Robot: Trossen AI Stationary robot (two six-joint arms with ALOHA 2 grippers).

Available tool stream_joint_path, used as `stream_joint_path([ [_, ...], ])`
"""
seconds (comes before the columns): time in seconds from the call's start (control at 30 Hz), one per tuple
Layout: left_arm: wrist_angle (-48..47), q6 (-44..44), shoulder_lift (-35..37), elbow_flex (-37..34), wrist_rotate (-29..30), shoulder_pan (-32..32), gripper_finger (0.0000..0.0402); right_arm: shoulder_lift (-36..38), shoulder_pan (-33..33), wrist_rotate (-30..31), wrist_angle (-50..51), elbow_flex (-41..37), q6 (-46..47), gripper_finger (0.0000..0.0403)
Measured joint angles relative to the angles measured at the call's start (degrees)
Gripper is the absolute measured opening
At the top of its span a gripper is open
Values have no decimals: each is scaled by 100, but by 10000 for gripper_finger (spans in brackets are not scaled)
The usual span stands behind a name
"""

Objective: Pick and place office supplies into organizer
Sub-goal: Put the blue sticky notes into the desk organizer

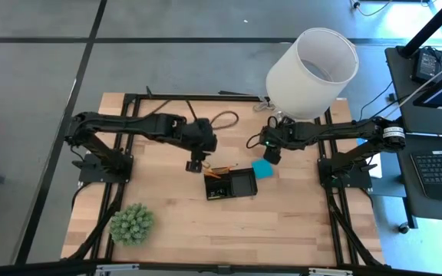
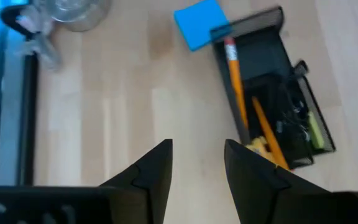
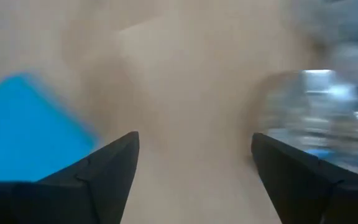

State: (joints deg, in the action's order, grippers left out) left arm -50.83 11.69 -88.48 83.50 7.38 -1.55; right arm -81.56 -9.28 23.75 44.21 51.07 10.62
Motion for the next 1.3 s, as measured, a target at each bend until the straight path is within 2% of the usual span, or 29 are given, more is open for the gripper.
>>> stream_joint_path([
  [0.1,3,6,106,0,-2,-203,136,0,-82,-1381,-28,0,-238,312],
  [0.17,-20,63,145,0,-91,-357,134,0,-132,-1939,-169,0,-376,312],
  [0.37,161,392,313,-205,-801,-972,131,-2,-323,-1932,-246,2,-685,312],
  [0.6,1774,408,1054,-1612,-1616,-1718,131,-2,-550,-2000,-427,-111,-1261,312],
  [0.77,3292,409,1555,-2762,-1734,-1958,131,-2,-744,-2634,-798,-648,-1841,312],
  [0.93,4482,408,1740,-3667,-1949,-2151,131,-4,-876,-2743,-1341,-1028,-1839,312],
  [1.1,5161,211,1752,-4350,-1954,-2289,131,-4,-990,-3439,-1729,-1126,-1843,312],
  [1.3,5760,106,1752,-4838,-1954,-2340,131,-68,-1001,-3514,-1936,-1126,-1845,312],
])
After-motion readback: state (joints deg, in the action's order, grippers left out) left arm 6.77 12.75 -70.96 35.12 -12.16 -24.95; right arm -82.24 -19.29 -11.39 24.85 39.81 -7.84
